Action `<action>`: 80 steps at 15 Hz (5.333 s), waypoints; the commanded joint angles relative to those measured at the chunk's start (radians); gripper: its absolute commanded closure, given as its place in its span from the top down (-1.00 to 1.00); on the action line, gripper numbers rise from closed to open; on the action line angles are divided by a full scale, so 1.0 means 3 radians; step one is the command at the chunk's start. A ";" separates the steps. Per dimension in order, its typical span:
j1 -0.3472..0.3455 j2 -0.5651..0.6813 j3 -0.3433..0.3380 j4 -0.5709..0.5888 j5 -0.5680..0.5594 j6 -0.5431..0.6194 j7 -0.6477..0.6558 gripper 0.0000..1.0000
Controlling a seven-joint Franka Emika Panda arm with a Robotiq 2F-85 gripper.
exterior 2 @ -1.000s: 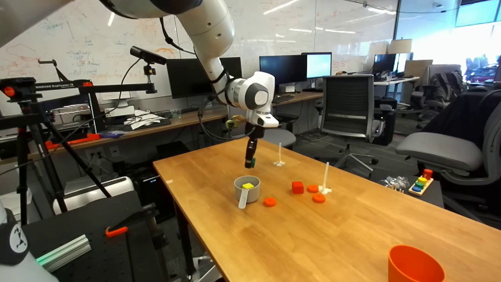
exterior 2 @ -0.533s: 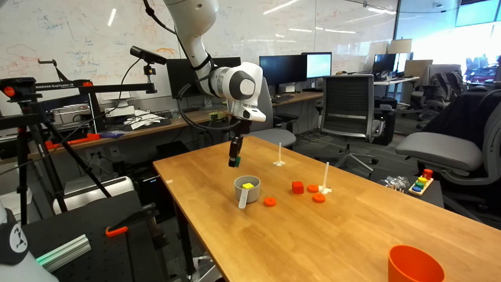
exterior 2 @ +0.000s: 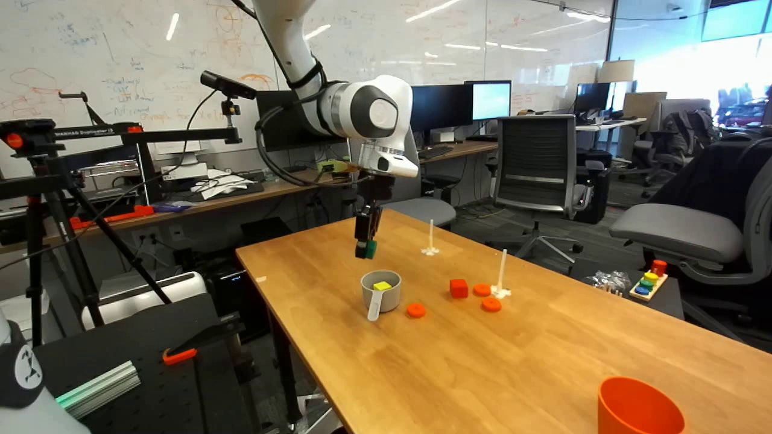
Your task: Place the yellow, green and orange blocks inside the grey measuring cup
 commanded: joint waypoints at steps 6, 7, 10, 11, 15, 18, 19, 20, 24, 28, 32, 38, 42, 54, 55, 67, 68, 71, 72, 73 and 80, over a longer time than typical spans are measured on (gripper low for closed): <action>-0.0209 0.0127 -0.0081 0.0044 0.0067 -0.0015 -0.0043 0.43; -0.0213 0.0134 -0.0079 0.0051 0.0067 -0.0012 -0.0046 0.55; -0.0191 0.0140 -0.0116 0.0112 0.0010 0.0003 -0.0008 0.97; -0.0175 0.0152 -0.0149 0.0157 -0.0031 0.0037 0.0026 1.00; -0.0125 0.0355 -0.0332 0.0570 -0.0273 0.0089 0.0133 1.00; -0.0135 0.0702 -0.0382 0.1099 -0.0315 -0.0014 0.0147 1.00; -0.0123 0.0848 -0.0395 0.1285 -0.0320 -0.0040 0.0151 1.00; -0.0124 0.0983 -0.0390 0.1453 -0.0299 -0.0070 0.0139 1.00; -0.0111 0.1504 -0.0393 0.2076 -0.0262 -0.0221 0.0099 1.00; -0.0126 0.1829 -0.0421 0.2554 -0.0258 -0.0441 0.0076 1.00; -0.0161 0.1953 -0.0468 0.2809 -0.0262 -0.0667 0.0074 1.00; -0.0225 0.2081 -0.0458 0.2956 -0.0237 -0.0929 0.0053 1.00; -0.0255 0.2207 -0.0452 0.3010 -0.0224 -0.0976 0.0036 1.00; -0.0238 0.2119 -0.0348 0.3060 -0.0185 -0.0981 -0.0087 -0.67; -0.0210 0.2040 -0.0308 0.2987 -0.0170 -0.0984 -0.0118 -0.67; -0.0178 0.0997 0.0262 0.1865 0.0232 -0.1139 -0.0511 -0.67; -0.0190 0.0949 0.0260 0.1766 0.0291 -0.1135 -0.0530 -0.67; -0.0247 0.0861 0.0253 0.1493 0.0471 -0.1068 -0.0642 -0.67; -0.0255 0.0849 0.0233 0.1430 0.0505 -0.1055 -0.0660 -0.67; -0.0267 0.0838 0.0210 0.1363 0.0530 -0.1028 -0.0676 -0.67; -0.0380 0.0775 0.0124 0.1055 0.0717 -0.0888 -0.0790 -0.67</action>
